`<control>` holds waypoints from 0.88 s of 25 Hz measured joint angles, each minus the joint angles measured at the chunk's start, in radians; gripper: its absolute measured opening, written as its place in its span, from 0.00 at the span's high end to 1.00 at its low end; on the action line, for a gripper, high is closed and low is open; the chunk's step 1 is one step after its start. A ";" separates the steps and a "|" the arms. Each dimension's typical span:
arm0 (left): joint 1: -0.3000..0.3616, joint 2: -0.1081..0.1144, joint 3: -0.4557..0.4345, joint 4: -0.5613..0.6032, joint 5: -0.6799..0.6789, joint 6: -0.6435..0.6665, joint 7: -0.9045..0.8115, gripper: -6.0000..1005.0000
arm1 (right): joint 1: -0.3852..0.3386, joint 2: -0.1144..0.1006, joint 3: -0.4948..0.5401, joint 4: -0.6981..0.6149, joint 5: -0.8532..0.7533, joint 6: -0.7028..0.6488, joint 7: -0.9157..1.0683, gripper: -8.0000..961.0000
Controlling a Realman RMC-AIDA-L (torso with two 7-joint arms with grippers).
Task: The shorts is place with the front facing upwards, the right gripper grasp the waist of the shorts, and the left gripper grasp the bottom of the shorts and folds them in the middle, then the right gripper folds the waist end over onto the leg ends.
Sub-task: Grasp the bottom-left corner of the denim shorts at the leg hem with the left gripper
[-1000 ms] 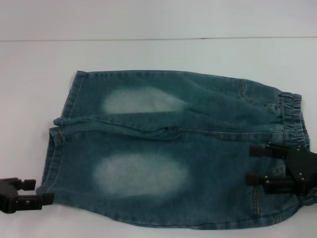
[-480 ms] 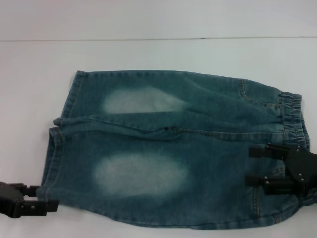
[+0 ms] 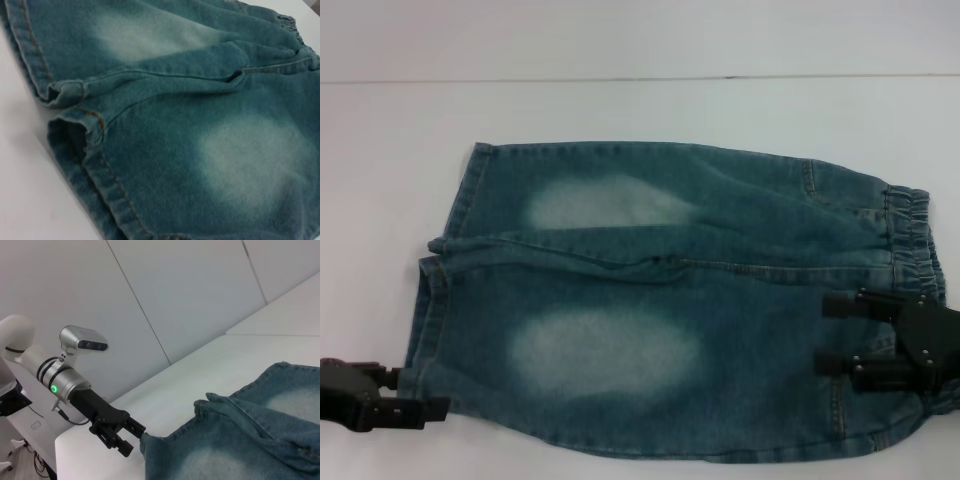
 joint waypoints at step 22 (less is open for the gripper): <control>-0.025 -0.017 0.000 0.014 -0.010 0.016 0.005 0.25 | 0.000 0.000 0.003 -0.006 -0.002 -0.003 0.013 0.02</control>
